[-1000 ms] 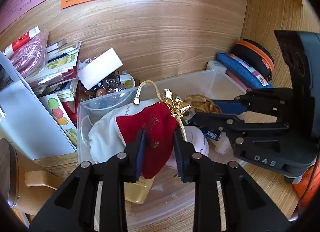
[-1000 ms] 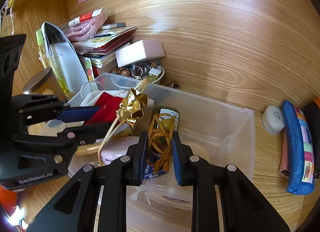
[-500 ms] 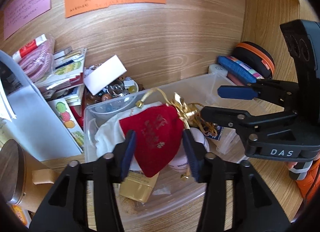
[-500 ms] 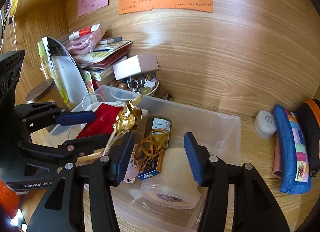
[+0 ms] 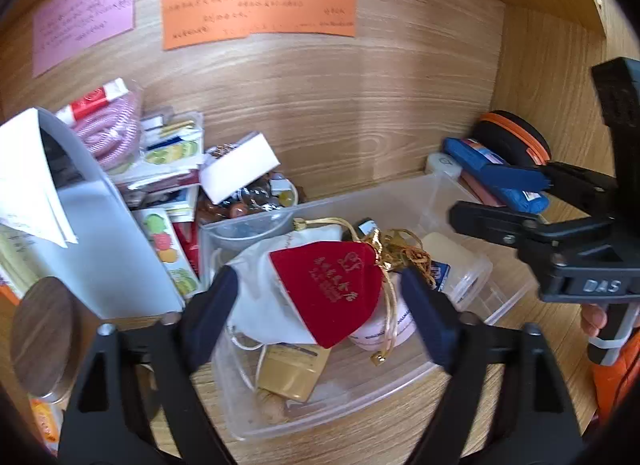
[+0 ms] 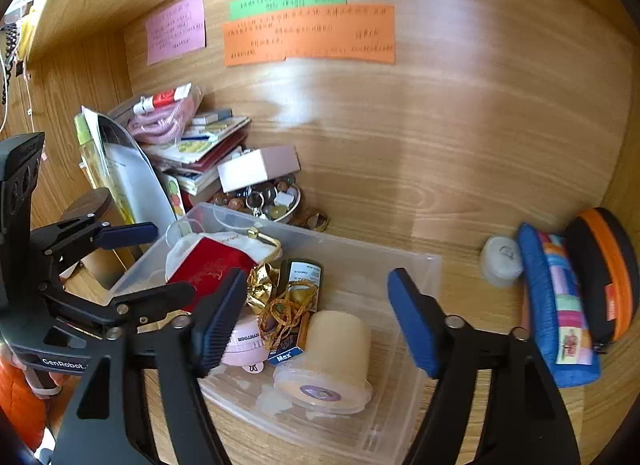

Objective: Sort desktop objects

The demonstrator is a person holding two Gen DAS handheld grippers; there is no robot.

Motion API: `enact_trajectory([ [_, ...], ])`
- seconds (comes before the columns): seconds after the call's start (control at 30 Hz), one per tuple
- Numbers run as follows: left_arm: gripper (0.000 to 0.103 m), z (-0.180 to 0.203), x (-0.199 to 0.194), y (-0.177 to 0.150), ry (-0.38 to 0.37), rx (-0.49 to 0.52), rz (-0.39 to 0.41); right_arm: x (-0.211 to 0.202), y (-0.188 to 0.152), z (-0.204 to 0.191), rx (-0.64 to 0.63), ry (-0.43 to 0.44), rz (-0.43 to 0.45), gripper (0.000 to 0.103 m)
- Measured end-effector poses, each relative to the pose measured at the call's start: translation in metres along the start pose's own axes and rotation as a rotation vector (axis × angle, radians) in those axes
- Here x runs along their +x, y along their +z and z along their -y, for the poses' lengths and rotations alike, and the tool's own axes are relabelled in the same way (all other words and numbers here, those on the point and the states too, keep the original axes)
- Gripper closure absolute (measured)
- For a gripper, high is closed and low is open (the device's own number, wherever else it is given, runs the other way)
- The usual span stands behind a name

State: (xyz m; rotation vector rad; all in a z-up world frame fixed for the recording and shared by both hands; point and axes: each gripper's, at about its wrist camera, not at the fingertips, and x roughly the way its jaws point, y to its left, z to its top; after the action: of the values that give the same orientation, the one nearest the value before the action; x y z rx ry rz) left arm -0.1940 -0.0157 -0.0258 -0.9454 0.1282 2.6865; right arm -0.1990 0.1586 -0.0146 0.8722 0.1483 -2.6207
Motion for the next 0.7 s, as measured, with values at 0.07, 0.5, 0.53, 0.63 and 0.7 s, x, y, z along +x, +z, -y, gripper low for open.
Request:
enact_trajectory([
  [0.07,0.009,0.001,-0.007,0.000,0.030,0.001,0.015,-0.008,0.000,-0.002,-0.005,-0.011,0.013,0.027],
  [0.5,0.005,0.013,-0.048,-0.009,0.163,-0.019,0.059,-0.055,-0.014,-0.013,-0.015,-0.078,0.062,0.009],
  [0.53,0.005,0.014,-0.052,-0.011,0.166,-0.019,0.061,-0.059,-0.016,-0.014,-0.012,-0.082,0.070,0.006],
  [0.63,0.004,0.019,-0.064,-0.014,0.178,-0.038,0.075,-0.069,-0.023,-0.019,-0.017,-0.105,0.092,0.000],
  [0.7,0.004,0.021,-0.070,-0.016,0.178,-0.053,0.086,-0.075,-0.027,-0.022,-0.027,-0.122,0.101,0.000],
])
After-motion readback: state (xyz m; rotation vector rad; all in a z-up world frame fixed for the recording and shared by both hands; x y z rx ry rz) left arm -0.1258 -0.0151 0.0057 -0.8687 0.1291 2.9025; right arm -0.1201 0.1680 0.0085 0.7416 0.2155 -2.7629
